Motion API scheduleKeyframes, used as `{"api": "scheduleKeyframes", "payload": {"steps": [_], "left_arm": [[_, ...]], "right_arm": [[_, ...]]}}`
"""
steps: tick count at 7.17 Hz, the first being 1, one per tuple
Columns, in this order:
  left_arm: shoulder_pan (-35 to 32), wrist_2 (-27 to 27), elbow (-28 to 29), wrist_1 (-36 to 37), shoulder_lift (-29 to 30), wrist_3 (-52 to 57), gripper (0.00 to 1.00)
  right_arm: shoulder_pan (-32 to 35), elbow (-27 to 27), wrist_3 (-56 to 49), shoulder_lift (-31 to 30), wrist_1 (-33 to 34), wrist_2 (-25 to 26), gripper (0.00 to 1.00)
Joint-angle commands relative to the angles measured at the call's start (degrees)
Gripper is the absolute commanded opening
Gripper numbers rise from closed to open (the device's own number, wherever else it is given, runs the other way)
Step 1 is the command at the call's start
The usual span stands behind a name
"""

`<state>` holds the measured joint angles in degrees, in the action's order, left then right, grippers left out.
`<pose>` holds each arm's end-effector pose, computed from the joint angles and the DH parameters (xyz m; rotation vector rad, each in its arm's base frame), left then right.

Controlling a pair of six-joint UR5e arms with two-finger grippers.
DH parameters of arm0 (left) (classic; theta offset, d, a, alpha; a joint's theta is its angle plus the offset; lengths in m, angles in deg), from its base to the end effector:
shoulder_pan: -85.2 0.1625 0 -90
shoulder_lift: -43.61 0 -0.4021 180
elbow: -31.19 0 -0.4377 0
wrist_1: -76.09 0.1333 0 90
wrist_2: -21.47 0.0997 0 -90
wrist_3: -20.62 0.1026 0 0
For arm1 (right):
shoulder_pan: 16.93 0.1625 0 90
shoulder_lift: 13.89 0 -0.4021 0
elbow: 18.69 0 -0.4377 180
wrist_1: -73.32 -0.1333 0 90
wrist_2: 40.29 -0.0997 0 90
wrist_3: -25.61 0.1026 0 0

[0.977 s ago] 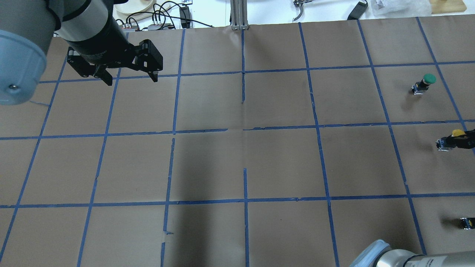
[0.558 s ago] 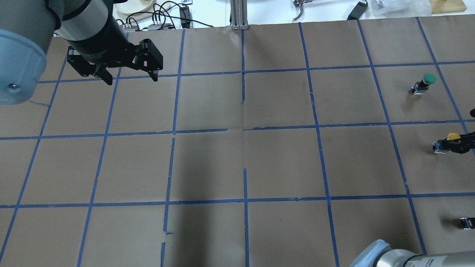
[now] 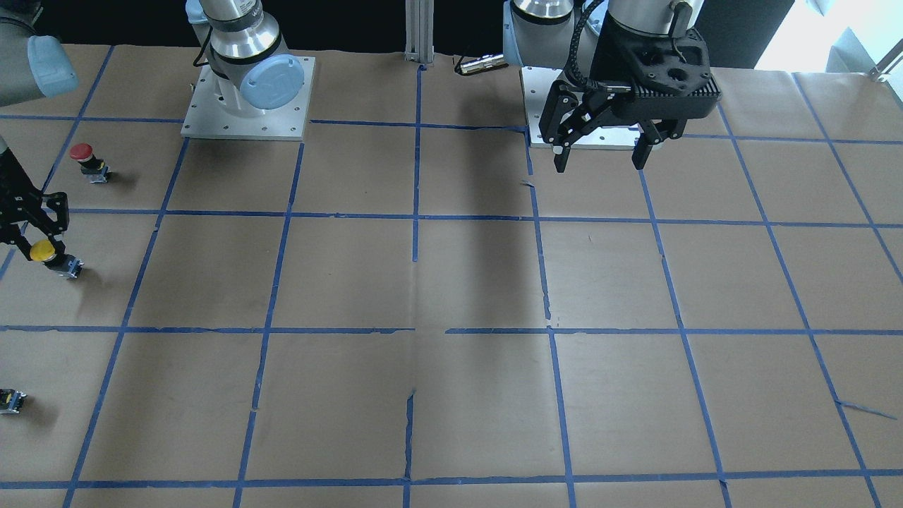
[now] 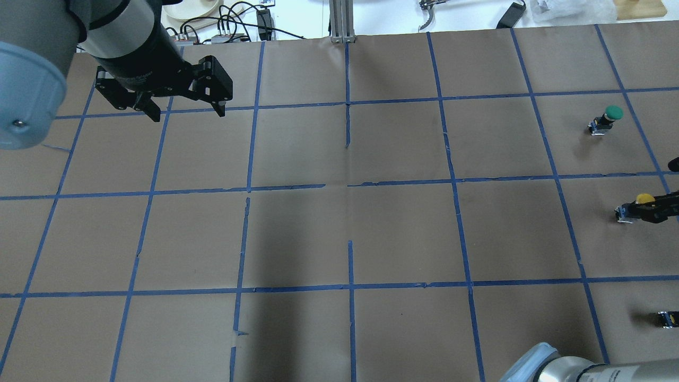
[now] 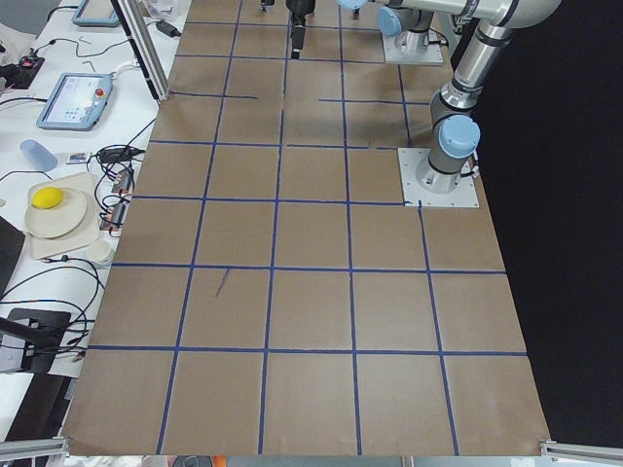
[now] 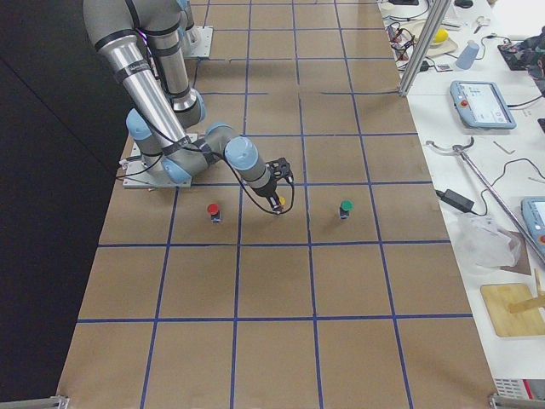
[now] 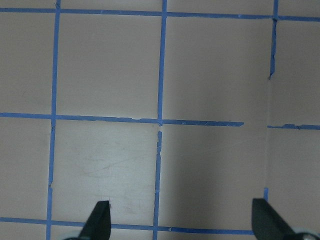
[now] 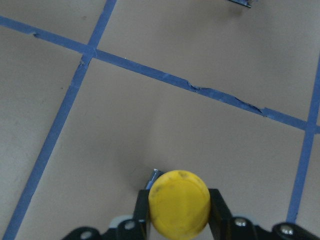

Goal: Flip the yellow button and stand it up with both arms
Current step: 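Lower the button upright onto the table with the right gripper and release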

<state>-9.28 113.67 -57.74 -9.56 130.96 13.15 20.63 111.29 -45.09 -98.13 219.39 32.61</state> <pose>-0.1705 -0.5196 0.5051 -0.0854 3.1089 -0.2244 -0.2662 -0.4109 0.1705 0.5298 -3.0332 0.5395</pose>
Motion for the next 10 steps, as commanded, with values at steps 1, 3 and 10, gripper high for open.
{"api": "scheduleKeyframes", "payload": {"steps": [1, 3, 10], "left_arm": [[0.00, -0.17, 0.07, 0.05, 0.02, 0.00, 1.00], [0.00, 0.00, -0.01, 0.05, 0.02, 0.00, 1.00], [0.00, 0.00, 0.16, 0.05, -0.16, 0.00, 1.00]], "right_arm": [[-0.04, 0.01, 0.12, 0.04, -0.08, 0.31, 0.77], [-0.12, -0.51, 0.65, -0.31, -0.17, 1.01, 0.99], [10.64, -4.97, 21.24, -16.73, -19.87, 9.33, 1.00]]}}
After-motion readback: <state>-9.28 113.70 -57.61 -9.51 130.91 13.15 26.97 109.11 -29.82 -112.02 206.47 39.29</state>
